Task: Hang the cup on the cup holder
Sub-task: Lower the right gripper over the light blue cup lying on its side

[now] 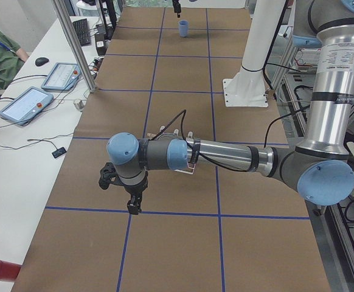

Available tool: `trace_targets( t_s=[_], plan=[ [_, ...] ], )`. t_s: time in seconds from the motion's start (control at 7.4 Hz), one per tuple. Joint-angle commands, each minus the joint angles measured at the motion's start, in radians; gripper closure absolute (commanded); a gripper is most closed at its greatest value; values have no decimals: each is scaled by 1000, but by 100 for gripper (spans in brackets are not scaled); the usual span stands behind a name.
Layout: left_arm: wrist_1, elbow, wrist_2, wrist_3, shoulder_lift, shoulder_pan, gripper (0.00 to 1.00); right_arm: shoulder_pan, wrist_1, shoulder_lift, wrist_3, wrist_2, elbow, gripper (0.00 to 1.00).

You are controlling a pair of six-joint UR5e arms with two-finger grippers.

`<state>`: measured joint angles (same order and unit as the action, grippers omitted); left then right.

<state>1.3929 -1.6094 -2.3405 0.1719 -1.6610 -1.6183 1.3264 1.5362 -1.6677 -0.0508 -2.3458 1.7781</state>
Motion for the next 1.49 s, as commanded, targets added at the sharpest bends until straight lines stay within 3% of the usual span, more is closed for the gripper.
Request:
trace_targets(
  t_s=[0.0, 1.35],
  plan=[
    [0, 0, -2, 0, 0, 0, 2, -7, -1, -18, -26, 11, -26, 0],
    [0, -15, -6, -5, 1, 0, 2, -62, -1, -1, -18, 0, -120, 0]
  ],
)
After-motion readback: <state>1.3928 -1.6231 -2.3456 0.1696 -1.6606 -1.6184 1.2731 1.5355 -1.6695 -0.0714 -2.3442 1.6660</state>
